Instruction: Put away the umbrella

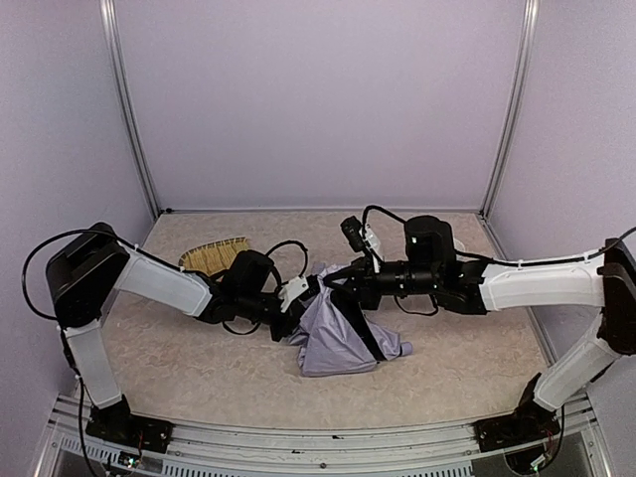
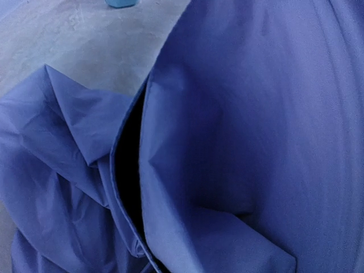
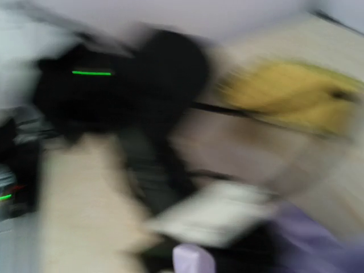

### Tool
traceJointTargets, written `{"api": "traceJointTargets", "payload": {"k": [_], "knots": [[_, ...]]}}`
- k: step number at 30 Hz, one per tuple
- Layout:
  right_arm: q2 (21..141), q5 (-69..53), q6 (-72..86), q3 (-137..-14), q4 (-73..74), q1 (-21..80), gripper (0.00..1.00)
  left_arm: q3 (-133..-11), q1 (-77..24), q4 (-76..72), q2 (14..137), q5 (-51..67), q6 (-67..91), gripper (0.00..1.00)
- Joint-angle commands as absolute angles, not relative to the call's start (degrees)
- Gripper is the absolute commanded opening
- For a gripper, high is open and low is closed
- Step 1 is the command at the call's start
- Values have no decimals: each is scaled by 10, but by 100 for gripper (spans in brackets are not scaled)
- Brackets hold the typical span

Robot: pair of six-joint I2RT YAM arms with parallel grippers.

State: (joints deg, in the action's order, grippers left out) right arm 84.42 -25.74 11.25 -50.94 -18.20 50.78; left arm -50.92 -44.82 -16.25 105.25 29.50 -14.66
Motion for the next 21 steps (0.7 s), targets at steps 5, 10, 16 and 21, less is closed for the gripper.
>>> {"api": "traceJointTargets", "payload": {"k": [5,10,16,21], "knots": [[1046,-286,237,-446,-317,401,0,-555,-439,-93,1139,344,-168,0],[1153,-330,247,-462,-320,390,0,-547,-424,-112,1141,289,-128,30],[1203,-368,256,-451,-326,390,0,-485,-394,-210,1068,91,-52,54],[1220,-377,244,-457,-284,391,0,-406,-391,-299,947,12,-54,65]]}}
